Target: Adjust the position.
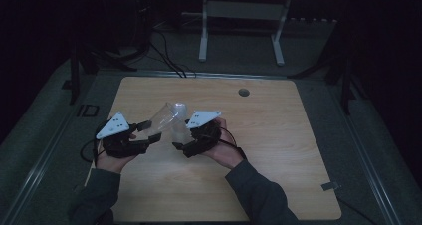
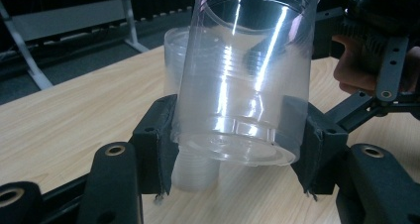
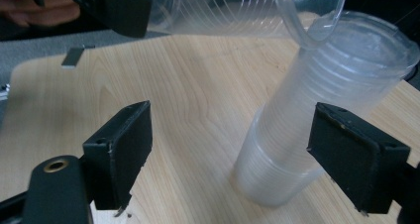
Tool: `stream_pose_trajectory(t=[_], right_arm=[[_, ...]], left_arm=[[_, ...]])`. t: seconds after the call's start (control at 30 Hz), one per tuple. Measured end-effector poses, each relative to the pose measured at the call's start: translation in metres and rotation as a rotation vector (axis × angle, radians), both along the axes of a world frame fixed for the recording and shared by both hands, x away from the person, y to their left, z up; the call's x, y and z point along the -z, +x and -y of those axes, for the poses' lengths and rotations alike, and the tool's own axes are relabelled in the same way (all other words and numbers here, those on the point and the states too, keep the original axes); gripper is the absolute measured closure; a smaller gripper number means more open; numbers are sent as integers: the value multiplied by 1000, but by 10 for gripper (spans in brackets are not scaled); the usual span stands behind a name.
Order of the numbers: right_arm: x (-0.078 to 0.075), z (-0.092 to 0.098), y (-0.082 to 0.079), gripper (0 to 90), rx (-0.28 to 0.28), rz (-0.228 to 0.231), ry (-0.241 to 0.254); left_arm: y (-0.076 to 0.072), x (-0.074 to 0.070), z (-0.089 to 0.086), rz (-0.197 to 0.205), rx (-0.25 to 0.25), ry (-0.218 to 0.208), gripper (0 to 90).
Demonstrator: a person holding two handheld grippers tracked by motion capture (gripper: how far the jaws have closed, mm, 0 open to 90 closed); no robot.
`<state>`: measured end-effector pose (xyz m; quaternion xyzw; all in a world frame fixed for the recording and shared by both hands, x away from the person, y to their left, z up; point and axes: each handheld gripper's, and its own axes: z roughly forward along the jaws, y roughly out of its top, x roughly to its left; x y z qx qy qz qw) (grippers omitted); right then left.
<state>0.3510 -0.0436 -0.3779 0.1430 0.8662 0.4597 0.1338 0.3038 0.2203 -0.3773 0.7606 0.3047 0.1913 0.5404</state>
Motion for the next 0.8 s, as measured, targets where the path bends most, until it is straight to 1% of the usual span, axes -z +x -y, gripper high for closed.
stream_pose_trajectory(t=[0.07, 0.1, 0.13, 0.17, 0.2, 0.27, 0.37, 0.4, 0.5, 0.53, 0.6, 0.67, 0.73, 0.77, 0.8], right_arm=[[-2, 1, 0, 168, 1, -9, 24], [-2, 1, 0, 168, 1, -9, 24], [-3, 2, 1, 168, 0, -21, 40], [-3, 2, 1, 168, 0, -21, 40], [-4, 3, 1, 168, 0, -29, 54], [-5, 3, 1, 168, 3, -32, 64], [-5, 3, 1, 168, 2, -41, 78], [-6, 3, 2, 167, 3, -51, 96], [-7, 4, 2, 167, 1, -60, 108], [-7, 4, 3, 167, -4, -71, 124], [-8, 5, 3, 167, -6, -76, 130], [-8, 5, 4, 167, -11, -92, 151], [-9, 6, 4, 167, -17, -117, 179], [-9, 6, 4, 167, -17, -117, 179], [-9, 5, 5, 167, -19, -125, 194]], left_arm=[[0, 0, 0, 10, -7, -9, 425], [0, 0, 0, 10, -7, -9, 426], [0, -1, 0, 16, -12, -19, 426], [0, -1, 0, 16, -12, -19, 425], [0, -1, 0, 20, -16, -27, 426], [0, -1, 0, 27, -24, -40, 425], [0, -1, 1, 32, -28, -46, 426], [0, 0, 2, 35, -33, -47, 425], [0, 0, 2, 39, -40, -54, 426], [0, 1, 3, 40, -45, -57, 425], [0, 1, 3, 41, -46, -58, 425], [0, 1, 3, 45, -51, -59, 426], [0, 1, 4, 50, -56, -67, 425], [0, 1, 4, 50, -56, -67, 425], [0, 1, 4, 53, -62, -71, 425]])
